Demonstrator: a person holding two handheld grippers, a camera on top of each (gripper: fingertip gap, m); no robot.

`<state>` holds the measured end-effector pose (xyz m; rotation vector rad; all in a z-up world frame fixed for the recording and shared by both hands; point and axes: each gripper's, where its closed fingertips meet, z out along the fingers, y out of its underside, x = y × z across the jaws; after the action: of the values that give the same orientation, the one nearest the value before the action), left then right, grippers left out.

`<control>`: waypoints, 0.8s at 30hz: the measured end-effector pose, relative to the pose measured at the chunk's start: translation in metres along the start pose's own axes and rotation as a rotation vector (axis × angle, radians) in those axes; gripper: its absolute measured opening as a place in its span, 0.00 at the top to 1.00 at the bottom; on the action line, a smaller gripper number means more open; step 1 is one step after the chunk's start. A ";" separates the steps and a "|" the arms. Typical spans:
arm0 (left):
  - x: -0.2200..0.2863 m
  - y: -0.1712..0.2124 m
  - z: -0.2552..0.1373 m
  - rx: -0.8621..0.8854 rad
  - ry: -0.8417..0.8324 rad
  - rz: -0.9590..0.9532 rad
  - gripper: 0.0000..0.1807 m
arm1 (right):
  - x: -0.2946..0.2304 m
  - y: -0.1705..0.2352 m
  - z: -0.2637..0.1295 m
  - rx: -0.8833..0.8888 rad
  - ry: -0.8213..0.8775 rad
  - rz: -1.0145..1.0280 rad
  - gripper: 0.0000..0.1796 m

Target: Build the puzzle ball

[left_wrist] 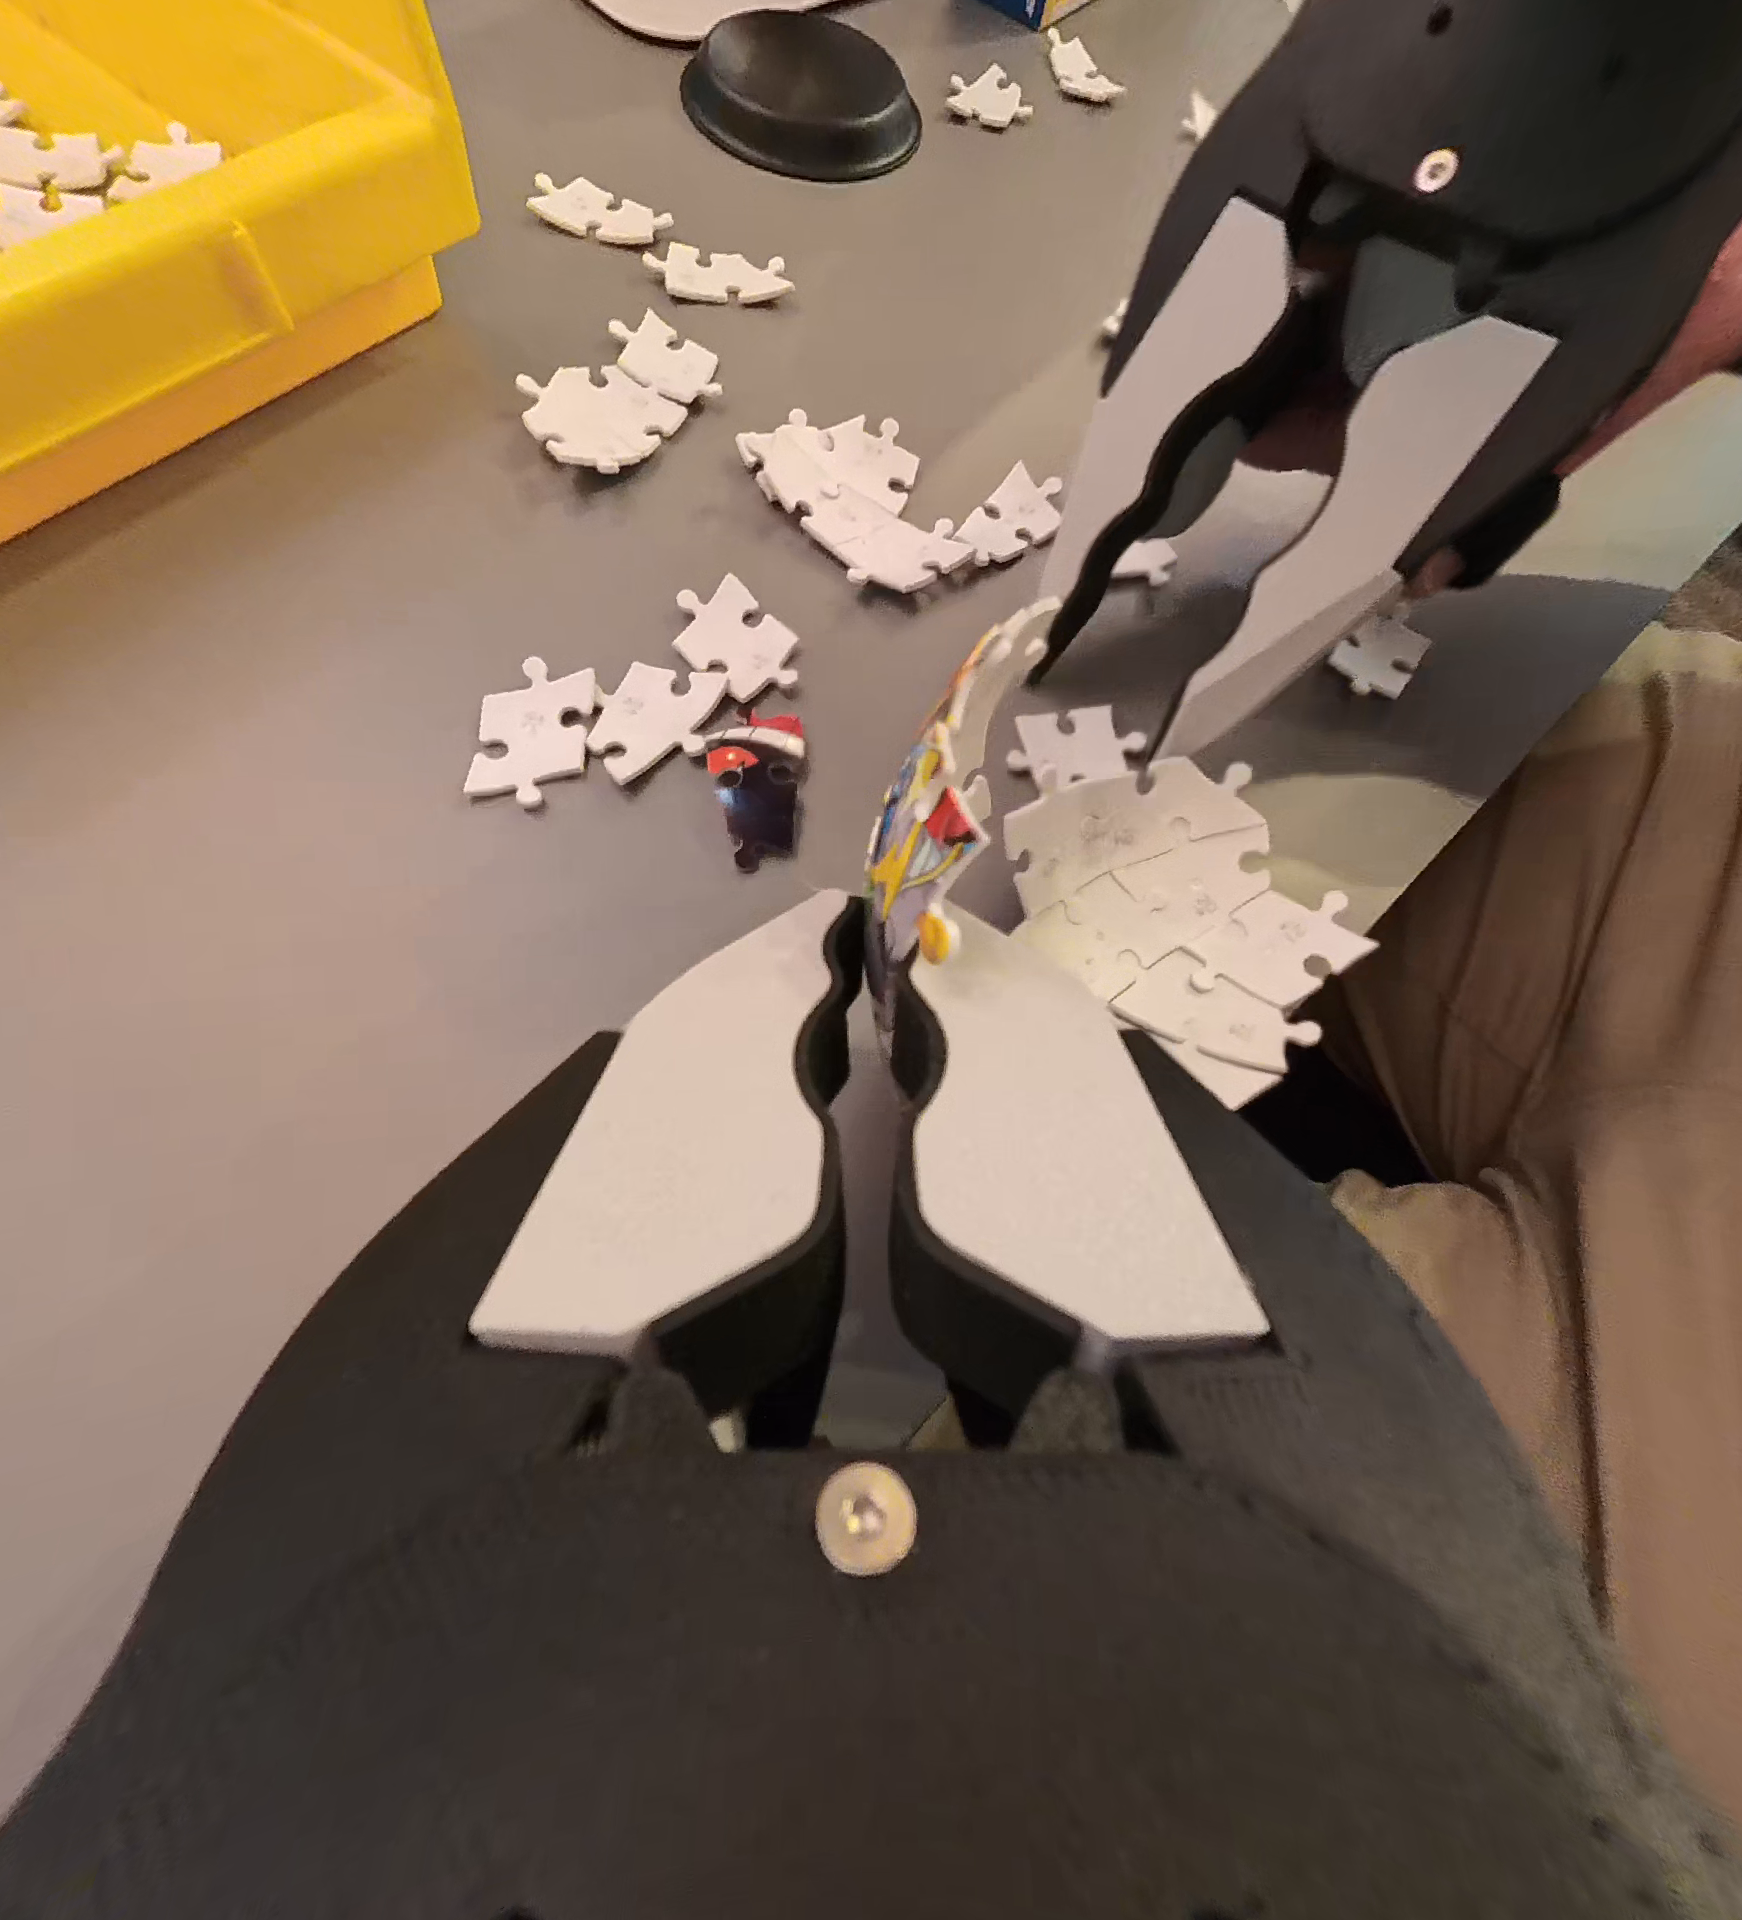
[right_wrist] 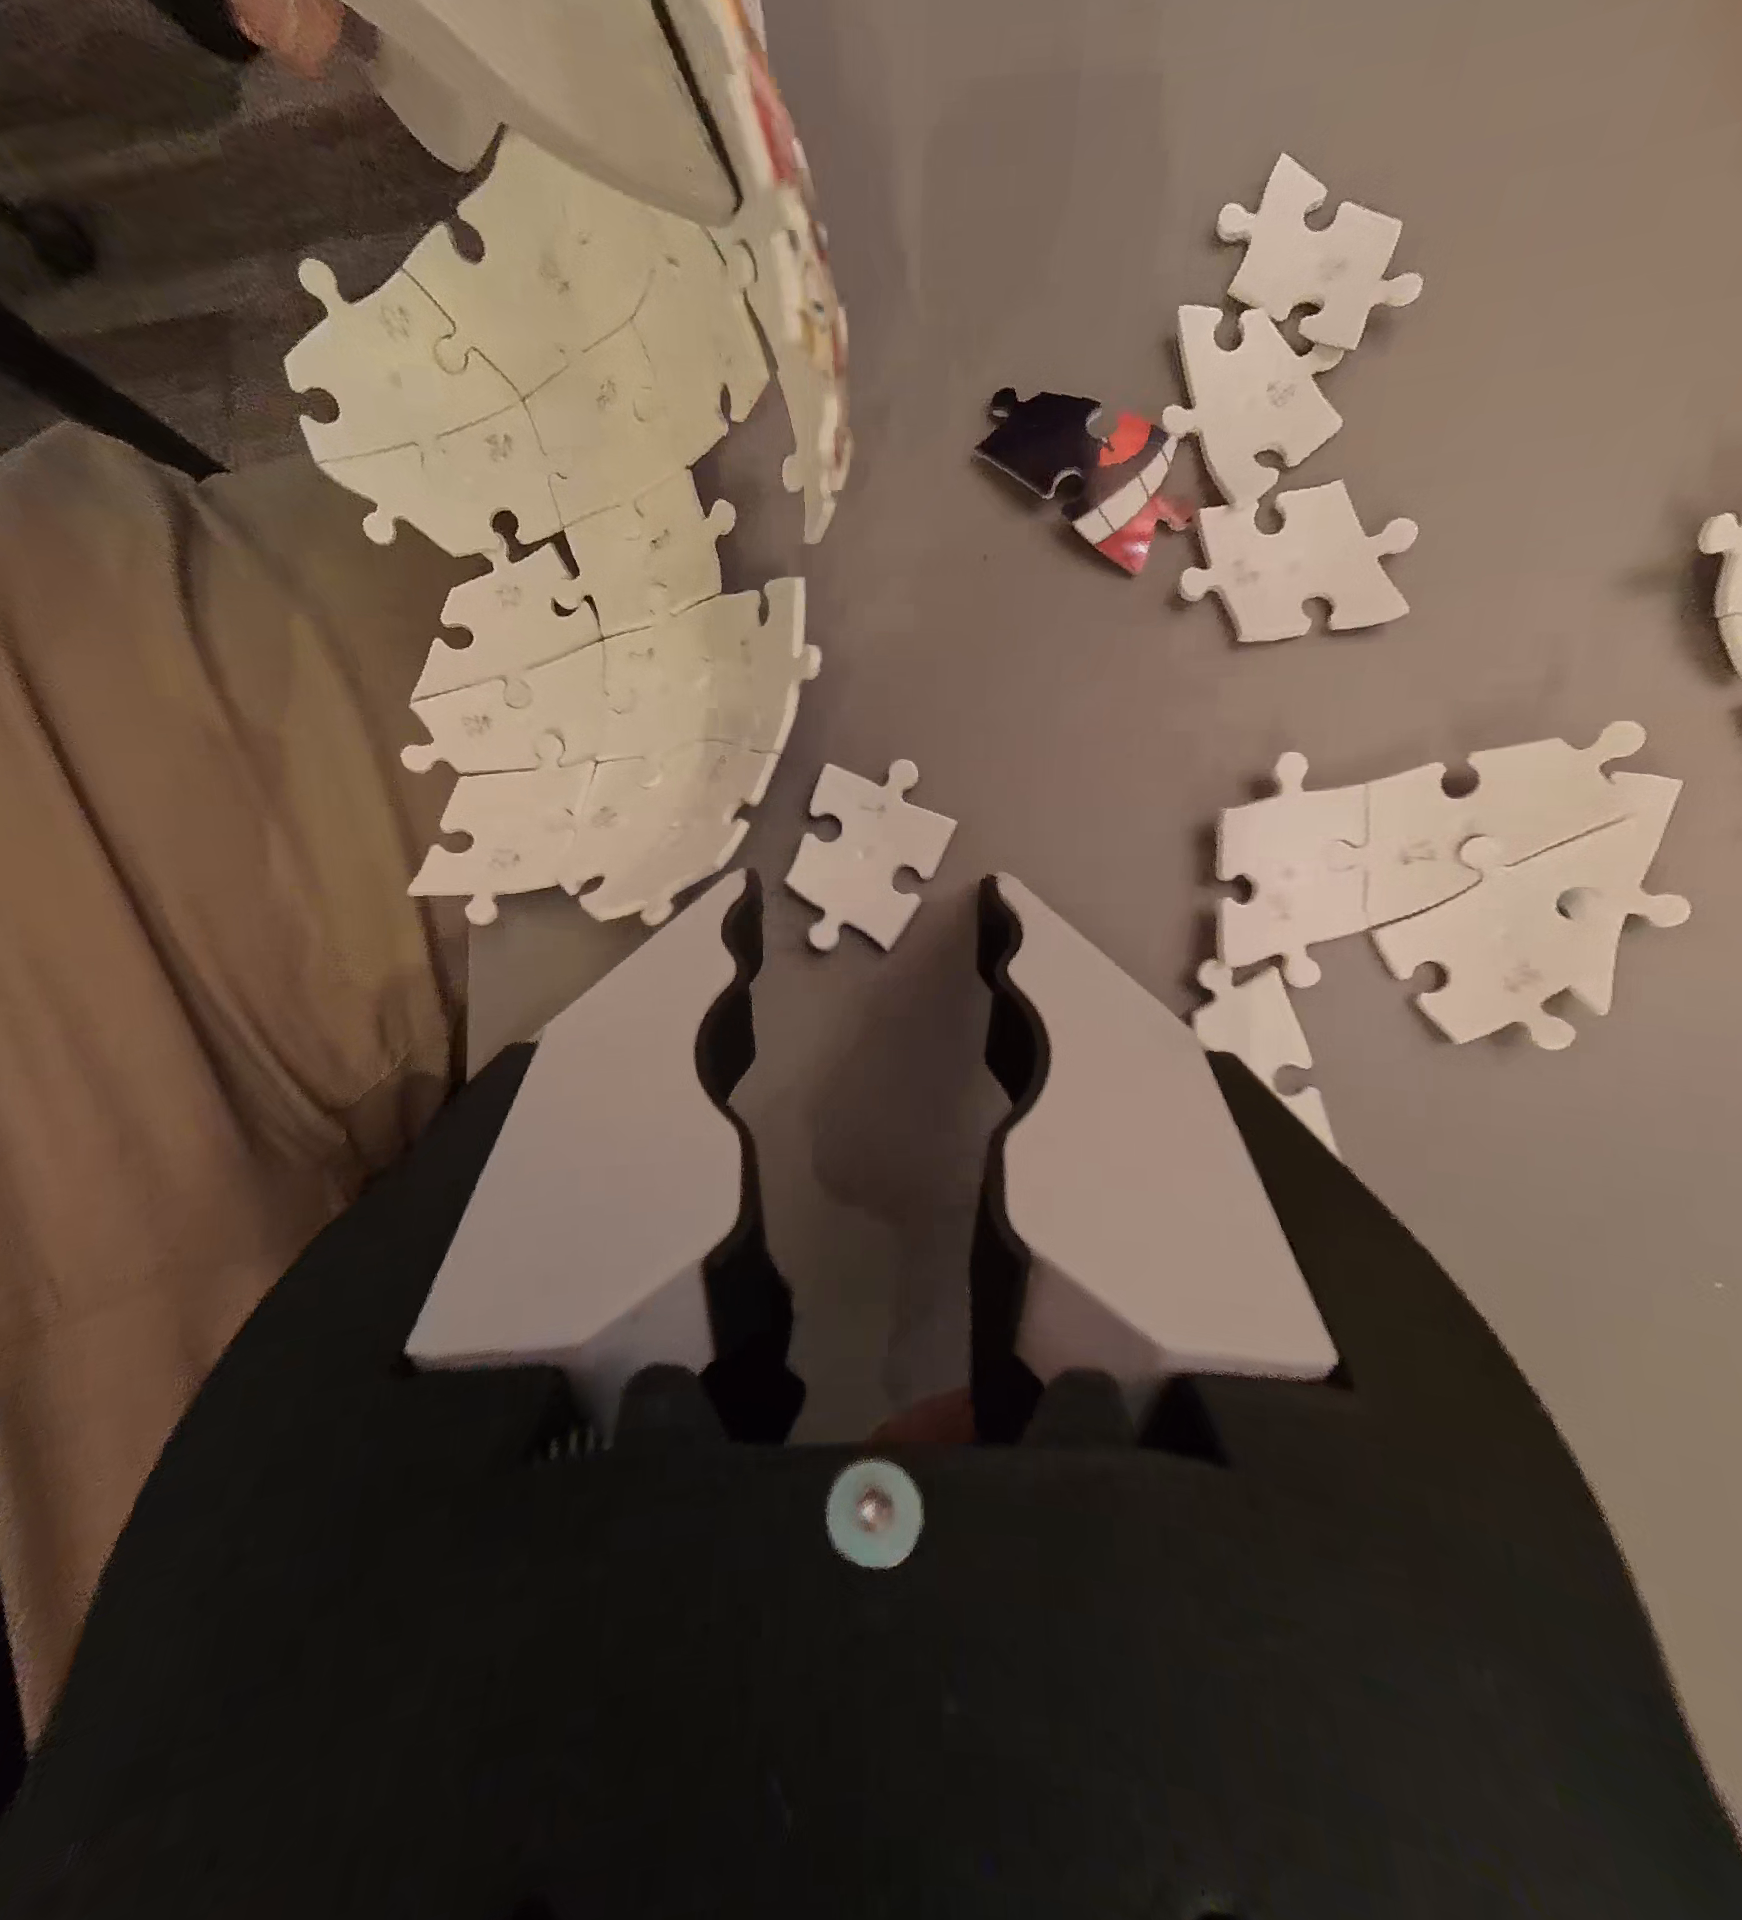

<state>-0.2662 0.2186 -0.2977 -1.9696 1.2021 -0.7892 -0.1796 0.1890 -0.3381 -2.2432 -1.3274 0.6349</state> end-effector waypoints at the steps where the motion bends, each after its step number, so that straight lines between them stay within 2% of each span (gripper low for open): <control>1: -0.002 0.001 -0.001 -0.001 0.003 -0.002 0.99 | -0.001 0.000 0.001 0.002 0.022 -0.004 0.78; 4: -0.007 0.004 -0.002 -0.001 0.008 -0.014 0.99 | 0.003 -0.001 0.004 -0.001 0.105 -0.026 0.85; 9: -0.013 0.007 -0.003 0.002 0.002 -0.031 0.98 | 0.002 -0.001 0.004 0.013 0.115 -0.017 0.91; 15: -0.010 0.004 0.002 0.005 0.026 -0.061 0.99 | 0.005 0.005 -0.002 -0.002 0.109 -0.014 0.92; 16: -0.010 0.004 0.004 -0.002 0.028 -0.063 0.99 | 0.006 0.003 -0.004 0.008 0.111 -0.017 0.98; 17: -0.010 0.004 0.006 -0.009 0.026 -0.064 0.99 | 0.006 0.001 -0.007 0.022 0.104 -0.013 0.99; 24: -0.005 -0.003 0.020 -0.028 0.066 -0.082 0.98 | 0.013 0.006 -0.021 -0.001 0.115 -0.026 1.00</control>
<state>-0.2508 0.2288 -0.3078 -2.0414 1.1824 -0.8901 -0.1577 0.1949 -0.3272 -2.2238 -1.2984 0.4889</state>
